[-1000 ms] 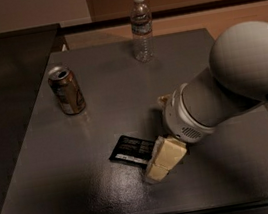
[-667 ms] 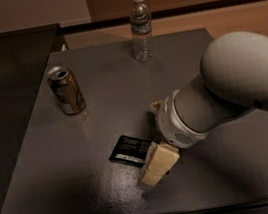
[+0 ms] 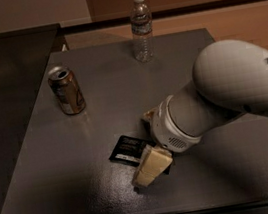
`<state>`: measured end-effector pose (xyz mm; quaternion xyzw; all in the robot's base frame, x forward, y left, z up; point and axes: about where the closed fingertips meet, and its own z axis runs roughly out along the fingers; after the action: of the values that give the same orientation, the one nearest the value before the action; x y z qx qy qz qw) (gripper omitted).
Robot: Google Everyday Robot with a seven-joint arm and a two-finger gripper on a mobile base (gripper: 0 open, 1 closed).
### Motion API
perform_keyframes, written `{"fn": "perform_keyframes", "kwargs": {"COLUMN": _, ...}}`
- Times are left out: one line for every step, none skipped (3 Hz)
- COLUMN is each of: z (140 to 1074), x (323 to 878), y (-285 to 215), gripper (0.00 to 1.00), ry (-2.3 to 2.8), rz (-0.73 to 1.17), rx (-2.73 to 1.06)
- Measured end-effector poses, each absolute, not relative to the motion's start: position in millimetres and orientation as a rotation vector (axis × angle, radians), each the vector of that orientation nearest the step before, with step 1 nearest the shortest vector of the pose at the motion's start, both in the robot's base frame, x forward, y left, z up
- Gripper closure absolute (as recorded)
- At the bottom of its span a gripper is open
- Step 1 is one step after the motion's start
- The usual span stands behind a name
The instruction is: Pick rxbar chocolate
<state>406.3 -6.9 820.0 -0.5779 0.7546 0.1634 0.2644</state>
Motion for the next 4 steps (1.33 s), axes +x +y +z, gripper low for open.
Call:
{"fn": "perform_keyframes", "kwargs": {"z": 823, "x": 406, "y": -5, "gripper": 0.39, "ry": 2.028, "rz": 0.456, "rx": -1.560}}
{"fn": "perform_keyframes", "kwargs": {"z": 827, "x": 405, "y": -4, "gripper": 0.61, "ry": 2.018, "rz": 0.469, "rx": -1.556}}
{"fn": "perform_keyframes", "kwargs": {"z": 836, "x": 406, "y": -6, "gripper": 0.85, "ry": 2.000, "rz": 0.478, "rx": -1.543}}
{"fn": "perform_keyframes", "kwargs": {"z": 849, "x": 406, "y": -6, "gripper": 1.00, "ry": 1.983, "rz": 0.473, "rx": -1.534}}
